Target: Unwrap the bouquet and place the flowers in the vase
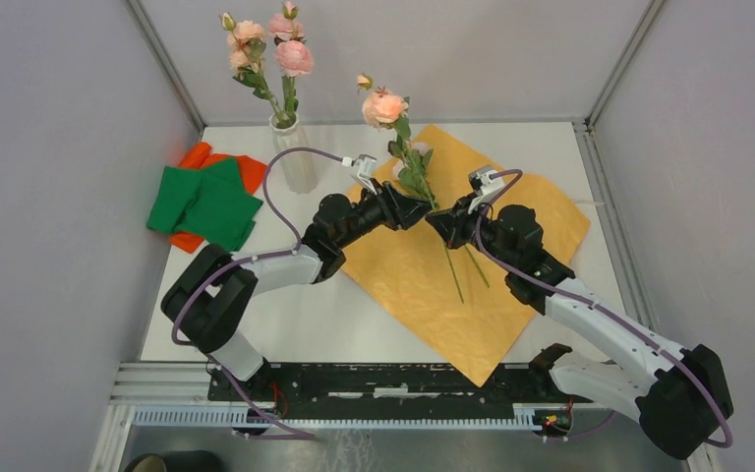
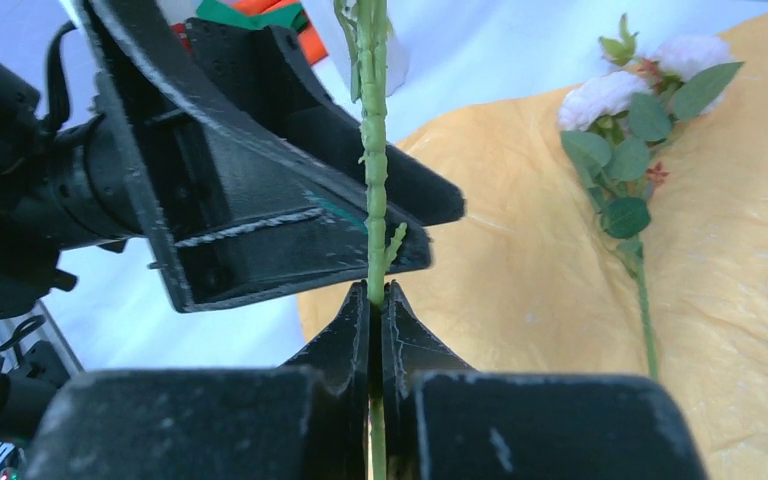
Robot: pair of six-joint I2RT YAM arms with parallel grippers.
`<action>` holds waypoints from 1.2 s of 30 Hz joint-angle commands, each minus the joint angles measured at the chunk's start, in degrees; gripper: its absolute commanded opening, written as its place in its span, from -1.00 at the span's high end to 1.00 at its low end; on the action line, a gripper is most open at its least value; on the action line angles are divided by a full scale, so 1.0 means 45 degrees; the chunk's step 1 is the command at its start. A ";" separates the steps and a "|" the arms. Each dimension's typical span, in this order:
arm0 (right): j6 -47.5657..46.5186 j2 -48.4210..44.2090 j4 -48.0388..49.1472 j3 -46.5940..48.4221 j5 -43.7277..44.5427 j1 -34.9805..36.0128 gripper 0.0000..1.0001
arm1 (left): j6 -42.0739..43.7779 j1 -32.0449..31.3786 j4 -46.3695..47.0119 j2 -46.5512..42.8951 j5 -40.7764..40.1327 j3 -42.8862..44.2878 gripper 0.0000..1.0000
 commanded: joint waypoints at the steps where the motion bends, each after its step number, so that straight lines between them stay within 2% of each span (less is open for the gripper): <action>1: -0.0464 -0.1177 -0.0266 0.0558 0.1559 0.0019 1.00 | 0.0860 -0.0097 -0.0698 -0.1150 -0.0400 -0.0261 -0.33; 6: -0.1023 -0.1647 -0.0913 0.0540 0.2874 -0.0077 1.00 | 0.1029 0.0016 -0.0949 -0.1471 -0.0461 -0.0617 -0.34; 16: -0.0638 -0.0763 -0.0106 0.0340 0.1902 -0.0146 1.00 | 0.1067 0.0009 -0.1525 -0.2997 -0.0175 -0.0501 -0.34; 21: -0.0486 -0.0464 0.0169 0.0267 0.1086 -0.0125 1.00 | 0.1185 -0.0001 -0.1541 -0.2220 -0.0089 0.0249 -0.36; 30: -0.0653 -0.0848 -0.0020 0.0120 0.0950 -0.0137 1.00 | 0.0958 -0.0098 -0.0709 0.0238 0.0524 0.1716 -0.37; 36: -0.0553 -0.0908 0.0087 -0.0045 0.0791 -0.0127 1.00 | 0.0376 -0.0201 0.0267 0.1146 0.0983 0.2305 -0.34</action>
